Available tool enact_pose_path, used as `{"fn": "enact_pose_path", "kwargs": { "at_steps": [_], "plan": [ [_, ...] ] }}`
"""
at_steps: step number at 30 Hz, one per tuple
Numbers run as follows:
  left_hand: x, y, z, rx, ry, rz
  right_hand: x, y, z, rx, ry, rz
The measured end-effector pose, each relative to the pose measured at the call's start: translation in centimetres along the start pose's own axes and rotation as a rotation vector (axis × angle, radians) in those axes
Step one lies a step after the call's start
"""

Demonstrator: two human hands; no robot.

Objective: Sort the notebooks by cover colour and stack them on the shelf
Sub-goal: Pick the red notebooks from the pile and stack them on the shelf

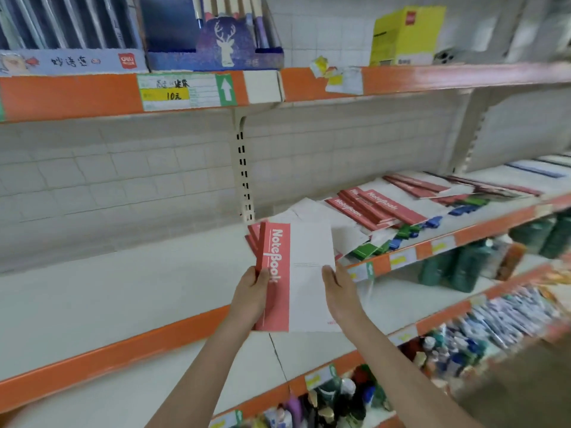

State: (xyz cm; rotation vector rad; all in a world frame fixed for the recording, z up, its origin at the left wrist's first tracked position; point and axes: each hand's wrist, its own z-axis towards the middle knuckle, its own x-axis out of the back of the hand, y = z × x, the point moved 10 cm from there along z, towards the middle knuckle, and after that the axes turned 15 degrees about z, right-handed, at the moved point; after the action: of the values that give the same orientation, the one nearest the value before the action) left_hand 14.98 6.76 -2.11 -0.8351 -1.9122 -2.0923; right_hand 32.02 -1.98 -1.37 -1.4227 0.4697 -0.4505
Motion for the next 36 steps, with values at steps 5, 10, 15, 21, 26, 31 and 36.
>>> {"fn": "enact_pose_path", "kwargs": {
  "at_steps": [5, 10, 15, 21, 26, 31, 36],
  "plan": [
    [-8.6, 3.8, -1.8, -0.078, -0.178, -0.026, 9.5, 2.1, -2.3, -0.053, 0.177, 0.025],
    [-18.6, 7.7, -3.7, -0.117, -0.404, -0.013, 19.4, 3.1, -5.0, -0.064, 0.411, 0.042],
    [-28.3, 11.5, -5.5, -0.146, -0.601, -0.015, 28.9, 4.2, -6.5, -0.057, 0.602, 0.082],
    [-39.4, 15.9, -6.2, -0.166, -0.773, -0.022, 38.3, 5.5, -6.1, -0.063, 0.738, 0.175],
    [-46.5, 18.5, -6.4, -0.155, -0.855, -0.053, 44.4, 6.0, -5.6, -0.063, 0.81, 0.186],
    [-52.2, 21.0, -7.0, -0.168, -0.928, -0.049, 49.9, 6.5, -4.8, -0.047, 0.874, 0.164],
    [-58.5, 23.0, -7.5, -0.177, -1.021, -0.018, 55.3, 7.9, -4.6, -0.078, 0.97, 0.152]
  ]
}}
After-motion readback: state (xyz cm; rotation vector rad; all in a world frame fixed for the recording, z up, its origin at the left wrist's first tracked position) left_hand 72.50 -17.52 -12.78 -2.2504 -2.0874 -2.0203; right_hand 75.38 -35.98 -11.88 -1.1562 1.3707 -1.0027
